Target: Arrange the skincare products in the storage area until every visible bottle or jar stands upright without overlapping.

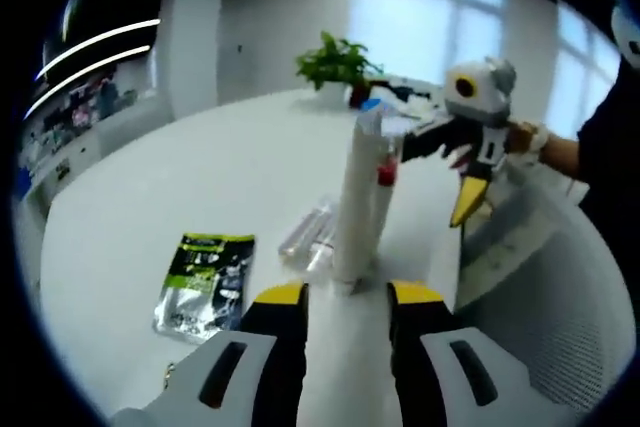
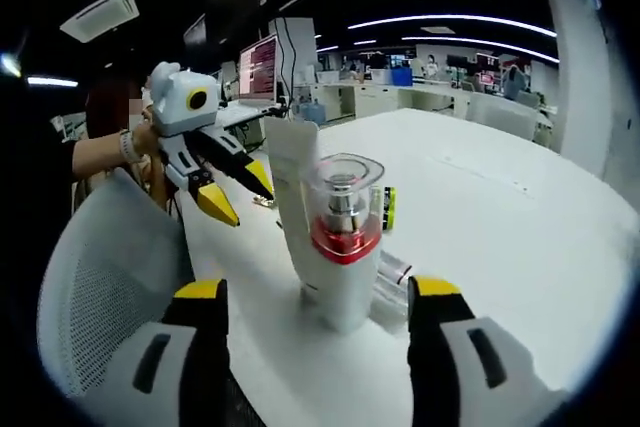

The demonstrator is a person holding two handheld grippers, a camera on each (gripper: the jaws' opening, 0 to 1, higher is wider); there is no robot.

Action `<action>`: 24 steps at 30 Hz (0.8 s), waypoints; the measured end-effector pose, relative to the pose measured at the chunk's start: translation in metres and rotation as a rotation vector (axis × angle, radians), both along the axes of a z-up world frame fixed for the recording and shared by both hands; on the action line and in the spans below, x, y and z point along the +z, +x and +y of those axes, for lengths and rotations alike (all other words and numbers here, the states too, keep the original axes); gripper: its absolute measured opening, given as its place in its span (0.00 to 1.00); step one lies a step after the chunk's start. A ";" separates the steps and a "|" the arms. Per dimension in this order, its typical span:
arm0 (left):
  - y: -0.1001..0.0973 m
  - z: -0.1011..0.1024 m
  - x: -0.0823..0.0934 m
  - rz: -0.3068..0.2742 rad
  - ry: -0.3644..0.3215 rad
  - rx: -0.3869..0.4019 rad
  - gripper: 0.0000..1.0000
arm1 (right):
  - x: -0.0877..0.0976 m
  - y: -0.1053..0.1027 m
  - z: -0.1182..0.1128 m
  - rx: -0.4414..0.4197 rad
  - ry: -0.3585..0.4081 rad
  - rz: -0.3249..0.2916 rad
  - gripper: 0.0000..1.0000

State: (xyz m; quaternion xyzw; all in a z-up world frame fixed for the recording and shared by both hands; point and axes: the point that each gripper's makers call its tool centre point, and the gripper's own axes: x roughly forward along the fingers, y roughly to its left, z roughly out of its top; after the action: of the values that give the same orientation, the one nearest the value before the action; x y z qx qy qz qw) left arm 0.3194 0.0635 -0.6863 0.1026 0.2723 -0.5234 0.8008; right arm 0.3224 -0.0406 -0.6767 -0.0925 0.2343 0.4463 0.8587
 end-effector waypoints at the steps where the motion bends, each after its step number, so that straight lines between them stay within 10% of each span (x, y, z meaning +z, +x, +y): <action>1: -0.001 0.001 0.000 0.004 0.006 0.004 0.30 | 0.002 0.000 0.000 0.000 -0.001 -0.004 0.76; 11: -0.003 0.021 -0.011 0.029 0.087 0.085 0.36 | 0.012 -0.002 0.003 0.000 0.004 -0.024 0.82; 20: 0.001 0.014 0.000 0.068 -0.037 0.105 0.27 | 0.014 -0.002 -0.001 -0.017 0.003 -0.029 0.84; 24: 0.004 0.015 0.006 0.067 -0.078 0.127 0.39 | 0.016 0.000 -0.002 -0.021 0.001 -0.029 0.84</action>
State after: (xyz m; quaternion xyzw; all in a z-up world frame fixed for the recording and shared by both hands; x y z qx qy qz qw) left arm 0.3235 0.0784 -0.6802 0.0364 0.2843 -0.4848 0.8264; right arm 0.3224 -0.0429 -0.6608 -0.0961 0.2224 0.4359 0.8668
